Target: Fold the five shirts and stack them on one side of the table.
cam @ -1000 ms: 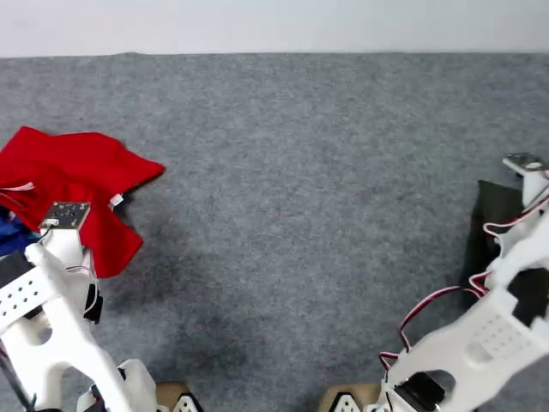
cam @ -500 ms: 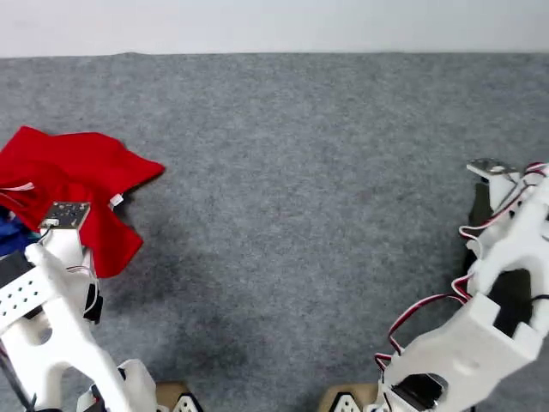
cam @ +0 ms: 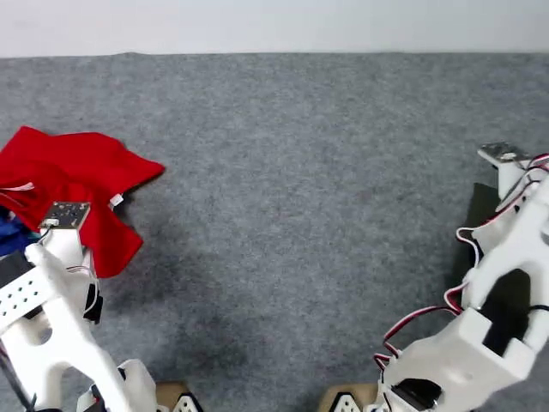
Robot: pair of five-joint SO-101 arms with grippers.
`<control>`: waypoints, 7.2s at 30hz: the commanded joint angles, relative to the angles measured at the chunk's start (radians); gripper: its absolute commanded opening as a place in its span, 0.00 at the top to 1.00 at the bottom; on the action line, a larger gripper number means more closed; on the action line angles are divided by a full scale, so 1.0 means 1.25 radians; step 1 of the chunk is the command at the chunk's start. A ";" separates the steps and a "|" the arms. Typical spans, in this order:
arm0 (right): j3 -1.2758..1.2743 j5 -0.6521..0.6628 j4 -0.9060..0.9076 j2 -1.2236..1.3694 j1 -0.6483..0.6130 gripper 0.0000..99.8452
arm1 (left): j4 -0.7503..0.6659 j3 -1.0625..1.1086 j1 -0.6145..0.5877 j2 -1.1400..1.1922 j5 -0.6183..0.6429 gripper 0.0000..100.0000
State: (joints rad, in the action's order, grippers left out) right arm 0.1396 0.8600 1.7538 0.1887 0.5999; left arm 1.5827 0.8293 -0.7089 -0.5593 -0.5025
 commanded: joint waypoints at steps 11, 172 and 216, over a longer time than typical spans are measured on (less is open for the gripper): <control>0.021 -0.137 0.035 -0.071 -0.009 0.99 | 0.081 -0.230 0.006 -0.022 0.005 1.00; -0.549 -0.275 0.028 -0.494 -0.028 0.99 | 0.070 -0.900 0.587 0.681 -0.045 0.80; -0.549 -0.275 0.025 -0.493 -0.028 0.99 | 0.069 -0.800 0.630 0.779 -0.071 0.84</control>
State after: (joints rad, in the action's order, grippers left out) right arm -0.5524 0.5132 1.7538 -0.4066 0.5769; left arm 1.6717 -0.1834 0.0844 0.4212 -0.5854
